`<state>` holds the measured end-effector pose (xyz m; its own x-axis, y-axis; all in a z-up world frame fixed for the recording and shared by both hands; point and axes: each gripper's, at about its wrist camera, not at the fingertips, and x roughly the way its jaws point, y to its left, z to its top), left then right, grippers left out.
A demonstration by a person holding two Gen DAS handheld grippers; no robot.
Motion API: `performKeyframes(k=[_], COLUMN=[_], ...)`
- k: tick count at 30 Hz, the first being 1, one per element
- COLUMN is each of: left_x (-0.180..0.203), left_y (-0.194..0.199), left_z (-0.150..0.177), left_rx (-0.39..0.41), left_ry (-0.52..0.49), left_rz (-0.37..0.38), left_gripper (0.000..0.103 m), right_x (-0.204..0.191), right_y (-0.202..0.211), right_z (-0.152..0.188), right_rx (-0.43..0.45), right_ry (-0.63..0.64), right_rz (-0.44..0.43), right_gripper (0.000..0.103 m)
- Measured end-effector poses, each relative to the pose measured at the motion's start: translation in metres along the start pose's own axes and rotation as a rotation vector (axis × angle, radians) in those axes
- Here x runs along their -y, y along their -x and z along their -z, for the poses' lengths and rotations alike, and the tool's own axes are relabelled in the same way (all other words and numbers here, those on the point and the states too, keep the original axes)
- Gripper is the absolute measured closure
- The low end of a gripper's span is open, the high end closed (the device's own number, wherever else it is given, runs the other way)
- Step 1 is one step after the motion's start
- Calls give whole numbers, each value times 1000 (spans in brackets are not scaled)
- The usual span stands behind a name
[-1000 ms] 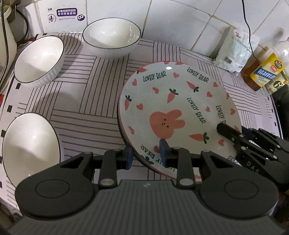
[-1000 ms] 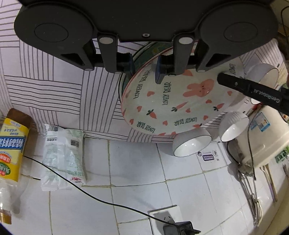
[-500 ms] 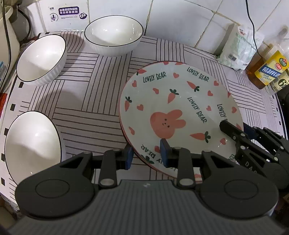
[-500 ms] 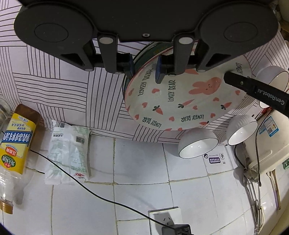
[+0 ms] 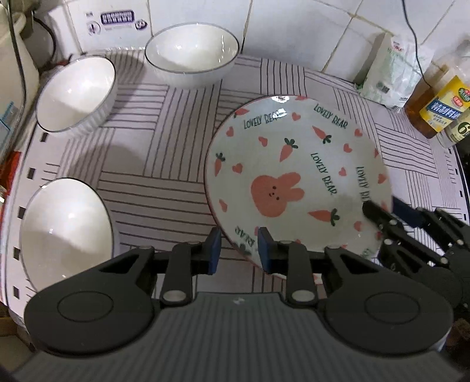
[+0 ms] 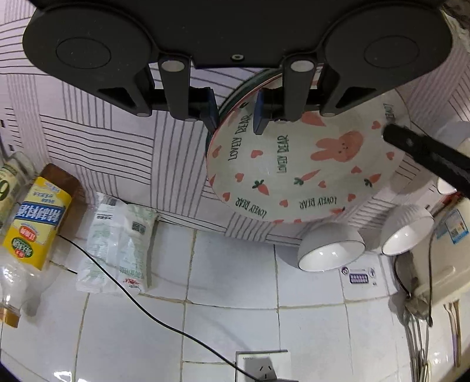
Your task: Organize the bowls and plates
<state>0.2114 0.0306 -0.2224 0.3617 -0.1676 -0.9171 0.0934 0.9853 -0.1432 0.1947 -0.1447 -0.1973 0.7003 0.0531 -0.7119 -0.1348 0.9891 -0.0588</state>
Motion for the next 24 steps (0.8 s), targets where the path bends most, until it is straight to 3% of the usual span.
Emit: performKeyframes(k=[5,10,19,21,24], left_x=[4,7,-8,-20,-40], left_y=[24,52,106,120,130], left_z=[4,13,33,40,48], left_rx=[25,63,83,103,109], left_ry=[-39,-69,-96,-92,-69], left_rz=[-15,-31,-41,-18,-11], left_gripper=[77,77,74,71,69], right_x=[5,-1,-19,-28,-44], right_y=[16,59,121,132,147], right_z=[1,-5,-12,-11,-11], right_rx=[6,108,194,209,255], right_ry=[-79,-60,-25,36,149], right_rz=[-53,-134,-241,-296,-367], right_gripper=[72,69,50,37,32])
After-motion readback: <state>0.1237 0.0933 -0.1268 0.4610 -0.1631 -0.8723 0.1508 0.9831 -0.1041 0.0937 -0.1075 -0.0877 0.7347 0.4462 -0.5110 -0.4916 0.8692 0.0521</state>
